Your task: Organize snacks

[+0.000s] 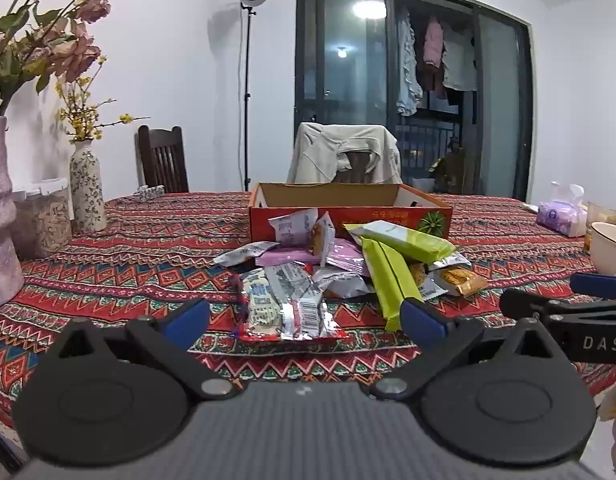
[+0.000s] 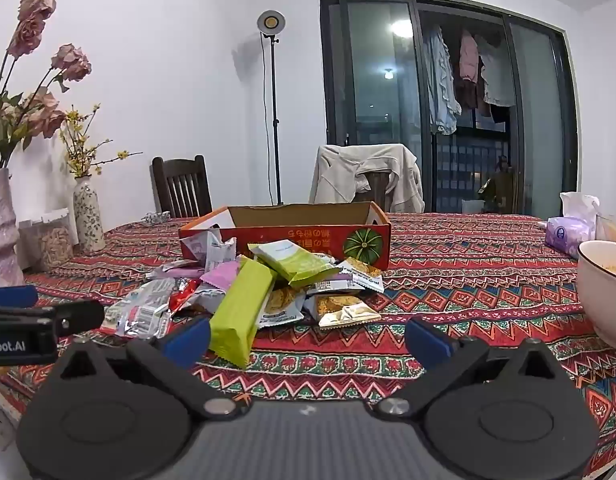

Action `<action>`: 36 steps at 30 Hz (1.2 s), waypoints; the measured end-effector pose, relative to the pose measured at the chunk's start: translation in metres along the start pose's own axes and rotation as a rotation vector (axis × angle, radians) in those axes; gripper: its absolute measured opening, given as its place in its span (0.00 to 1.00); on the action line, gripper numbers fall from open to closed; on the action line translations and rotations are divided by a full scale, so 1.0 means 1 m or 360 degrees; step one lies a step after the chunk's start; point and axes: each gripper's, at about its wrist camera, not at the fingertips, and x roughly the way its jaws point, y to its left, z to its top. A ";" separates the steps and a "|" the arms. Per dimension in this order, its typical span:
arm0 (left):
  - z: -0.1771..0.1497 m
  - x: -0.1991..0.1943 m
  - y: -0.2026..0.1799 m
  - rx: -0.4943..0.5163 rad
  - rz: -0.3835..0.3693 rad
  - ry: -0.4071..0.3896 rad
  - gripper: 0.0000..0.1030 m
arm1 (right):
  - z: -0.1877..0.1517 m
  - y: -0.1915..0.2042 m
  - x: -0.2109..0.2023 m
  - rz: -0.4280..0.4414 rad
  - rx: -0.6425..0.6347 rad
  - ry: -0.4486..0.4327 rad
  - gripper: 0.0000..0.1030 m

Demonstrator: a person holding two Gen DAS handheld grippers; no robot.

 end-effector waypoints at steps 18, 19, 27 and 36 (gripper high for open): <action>-0.002 -0.005 -0.002 -0.0006 -0.0028 -0.0025 1.00 | 0.000 -0.001 -0.001 0.0006 0.0013 0.0004 1.00; -0.002 -0.005 -0.002 -0.0008 -0.0027 -0.0025 1.00 | 0.000 -0.001 -0.003 0.0006 0.0012 0.0004 1.00; -0.003 -0.005 -0.003 -0.0011 -0.0043 -0.0027 1.00 | -0.001 -0.001 -0.002 0.0006 0.0016 0.0005 1.00; -0.003 -0.005 0.000 -0.0032 -0.0034 -0.0028 1.00 | -0.001 0.000 -0.003 0.0006 0.0020 0.0010 1.00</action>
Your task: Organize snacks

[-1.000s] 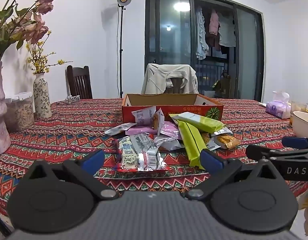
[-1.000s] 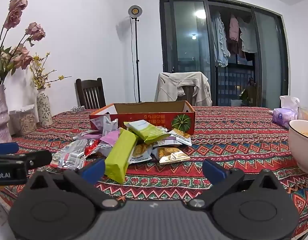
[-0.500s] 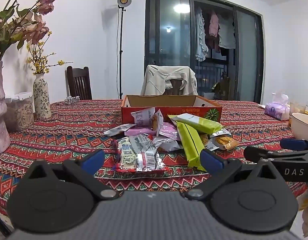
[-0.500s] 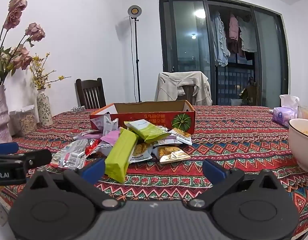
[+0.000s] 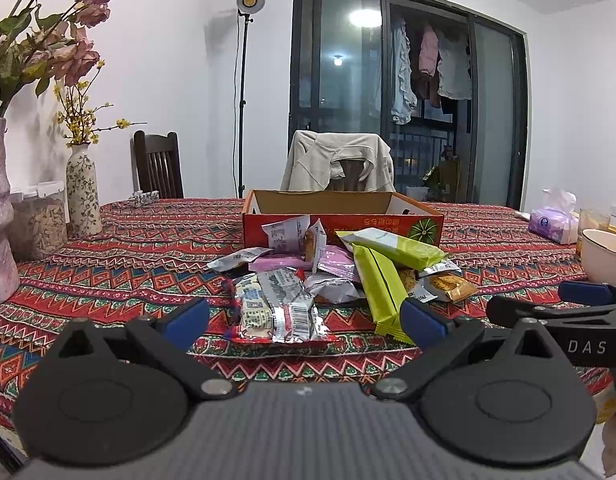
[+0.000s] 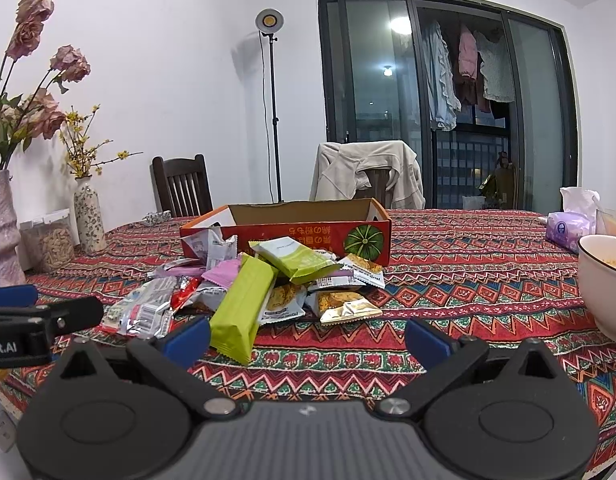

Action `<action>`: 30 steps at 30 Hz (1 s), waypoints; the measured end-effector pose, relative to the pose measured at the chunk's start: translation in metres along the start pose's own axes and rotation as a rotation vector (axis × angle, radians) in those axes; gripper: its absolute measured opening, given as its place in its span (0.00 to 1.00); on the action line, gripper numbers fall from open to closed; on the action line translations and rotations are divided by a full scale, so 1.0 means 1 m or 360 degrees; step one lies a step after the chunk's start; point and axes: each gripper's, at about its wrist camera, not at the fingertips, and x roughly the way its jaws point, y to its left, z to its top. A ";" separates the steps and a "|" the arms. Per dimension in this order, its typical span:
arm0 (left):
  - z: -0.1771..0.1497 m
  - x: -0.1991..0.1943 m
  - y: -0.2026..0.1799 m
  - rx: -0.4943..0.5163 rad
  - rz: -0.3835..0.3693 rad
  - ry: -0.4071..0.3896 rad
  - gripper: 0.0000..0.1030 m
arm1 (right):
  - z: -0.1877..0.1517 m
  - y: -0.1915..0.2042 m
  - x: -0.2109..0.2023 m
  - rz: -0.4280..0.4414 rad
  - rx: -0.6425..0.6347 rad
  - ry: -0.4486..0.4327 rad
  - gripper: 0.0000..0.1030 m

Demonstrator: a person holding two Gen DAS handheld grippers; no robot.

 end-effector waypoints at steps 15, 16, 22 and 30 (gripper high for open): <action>0.000 -0.001 0.000 -0.0004 -0.0005 -0.0002 1.00 | 0.000 -0.001 0.001 0.0002 0.0000 0.0001 1.00; 0.000 -0.001 0.000 -0.0005 -0.0004 -0.0002 1.00 | 0.000 0.000 0.000 0.0002 0.0000 0.0001 1.00; 0.000 -0.002 0.001 -0.0018 -0.0007 -0.0008 1.00 | -0.001 0.000 0.001 0.0004 -0.0001 0.0003 1.00; 0.000 -0.002 0.003 -0.0019 -0.0007 -0.0010 1.00 | -0.001 0.000 0.001 0.0005 -0.0002 0.0004 1.00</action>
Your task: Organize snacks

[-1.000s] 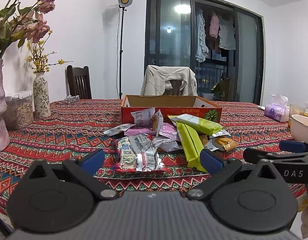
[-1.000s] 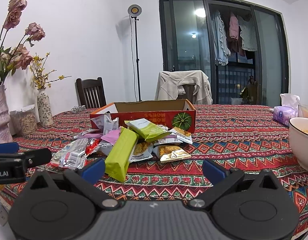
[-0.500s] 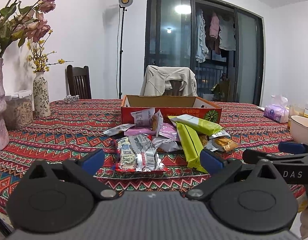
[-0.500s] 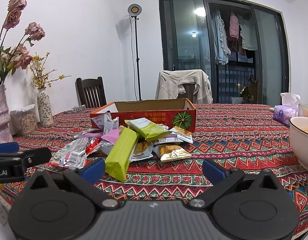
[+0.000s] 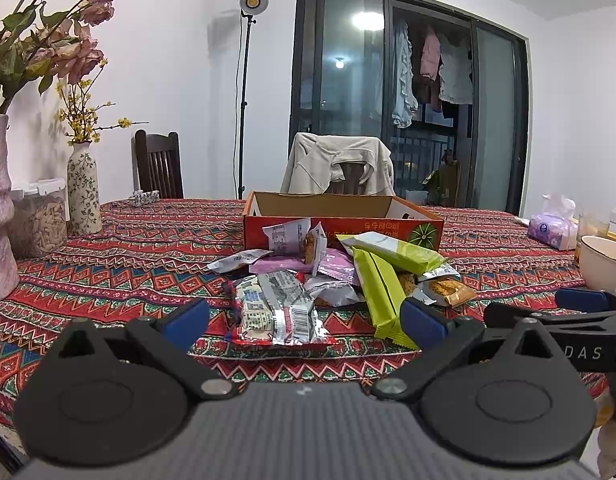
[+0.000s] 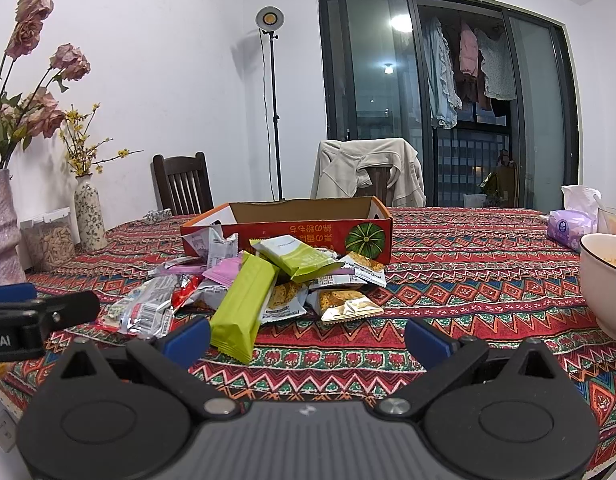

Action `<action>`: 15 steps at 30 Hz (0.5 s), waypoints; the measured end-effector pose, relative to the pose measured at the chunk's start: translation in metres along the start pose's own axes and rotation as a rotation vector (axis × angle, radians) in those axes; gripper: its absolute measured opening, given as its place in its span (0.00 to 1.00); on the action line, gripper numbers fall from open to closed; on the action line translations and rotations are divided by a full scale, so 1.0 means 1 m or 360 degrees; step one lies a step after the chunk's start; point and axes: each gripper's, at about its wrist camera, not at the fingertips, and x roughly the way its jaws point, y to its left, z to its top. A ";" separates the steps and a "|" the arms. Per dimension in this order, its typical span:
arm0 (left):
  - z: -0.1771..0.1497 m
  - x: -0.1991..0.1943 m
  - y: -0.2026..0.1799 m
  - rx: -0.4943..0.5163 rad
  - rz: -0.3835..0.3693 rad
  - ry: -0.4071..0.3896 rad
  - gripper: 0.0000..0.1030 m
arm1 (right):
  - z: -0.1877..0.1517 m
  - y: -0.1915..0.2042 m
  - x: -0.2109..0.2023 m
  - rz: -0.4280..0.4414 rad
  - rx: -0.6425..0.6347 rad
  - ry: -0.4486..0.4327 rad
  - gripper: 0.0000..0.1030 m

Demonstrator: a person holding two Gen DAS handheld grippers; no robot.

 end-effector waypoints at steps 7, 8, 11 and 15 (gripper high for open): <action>0.000 0.000 0.000 -0.0001 -0.0001 -0.0005 1.00 | 0.000 0.000 0.000 -0.0001 0.0000 0.0000 1.00; 0.000 -0.001 0.000 0.0002 -0.0001 -0.0008 1.00 | 0.000 0.000 0.000 0.0000 0.0001 0.0001 1.00; 0.000 -0.002 -0.001 0.0007 -0.0005 -0.0018 1.00 | 0.000 0.000 0.000 0.0001 -0.0002 -0.0002 1.00; -0.001 -0.003 -0.003 0.0006 -0.0003 -0.0023 1.00 | -0.003 0.001 0.000 0.0003 -0.0004 -0.0002 1.00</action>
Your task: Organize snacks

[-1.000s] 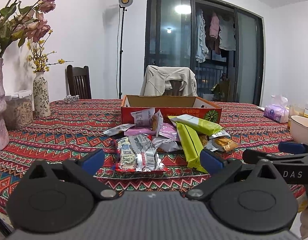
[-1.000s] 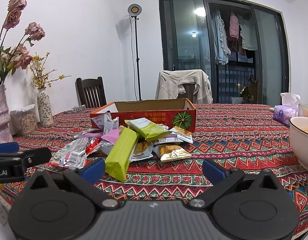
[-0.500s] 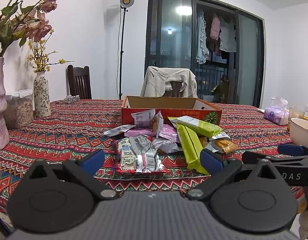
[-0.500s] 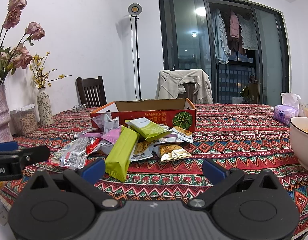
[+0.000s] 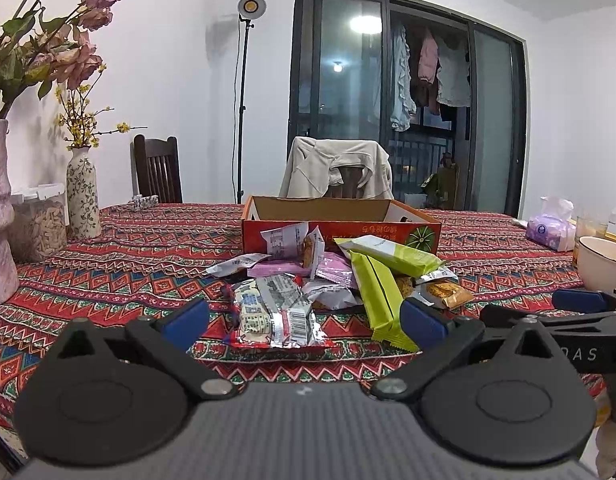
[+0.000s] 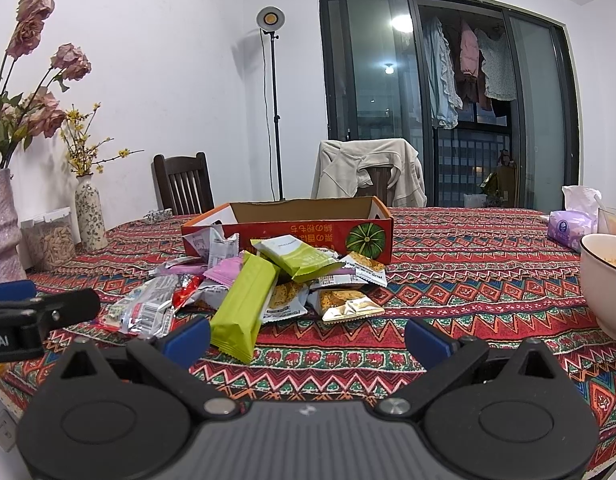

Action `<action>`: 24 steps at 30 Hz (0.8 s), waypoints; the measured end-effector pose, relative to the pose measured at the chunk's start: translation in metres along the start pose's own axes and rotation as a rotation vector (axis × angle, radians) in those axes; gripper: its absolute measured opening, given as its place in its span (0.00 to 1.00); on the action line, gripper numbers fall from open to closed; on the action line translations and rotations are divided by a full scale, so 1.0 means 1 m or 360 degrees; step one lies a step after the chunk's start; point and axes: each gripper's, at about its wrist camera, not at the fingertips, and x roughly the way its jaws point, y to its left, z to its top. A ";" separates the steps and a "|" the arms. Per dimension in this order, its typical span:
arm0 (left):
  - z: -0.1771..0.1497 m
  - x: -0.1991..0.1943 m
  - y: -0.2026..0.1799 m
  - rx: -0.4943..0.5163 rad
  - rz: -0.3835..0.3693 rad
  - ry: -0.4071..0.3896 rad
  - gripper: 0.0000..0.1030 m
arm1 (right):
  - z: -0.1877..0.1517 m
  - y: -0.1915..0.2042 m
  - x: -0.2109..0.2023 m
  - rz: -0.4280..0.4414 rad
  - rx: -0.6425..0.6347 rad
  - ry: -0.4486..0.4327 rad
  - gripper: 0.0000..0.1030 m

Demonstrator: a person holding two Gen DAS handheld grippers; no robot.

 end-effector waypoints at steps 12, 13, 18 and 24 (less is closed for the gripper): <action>-0.002 0.005 0.009 -0.0041 -0.0044 0.0004 1.00 | -0.003 0.002 0.006 0.0013 -0.0015 0.0030 1.00; -0.001 0.007 0.011 -0.0053 -0.0055 0.0015 1.00 | -0.001 0.001 0.009 0.0019 -0.0011 0.0038 1.00; 0.003 0.024 0.026 -0.0078 -0.0049 0.0067 1.00 | 0.008 -0.002 0.025 0.0123 0.0040 0.0095 1.00; 0.007 0.054 0.053 -0.0180 -0.0010 0.0162 1.00 | 0.026 0.016 0.062 0.0193 -0.0019 0.0157 0.88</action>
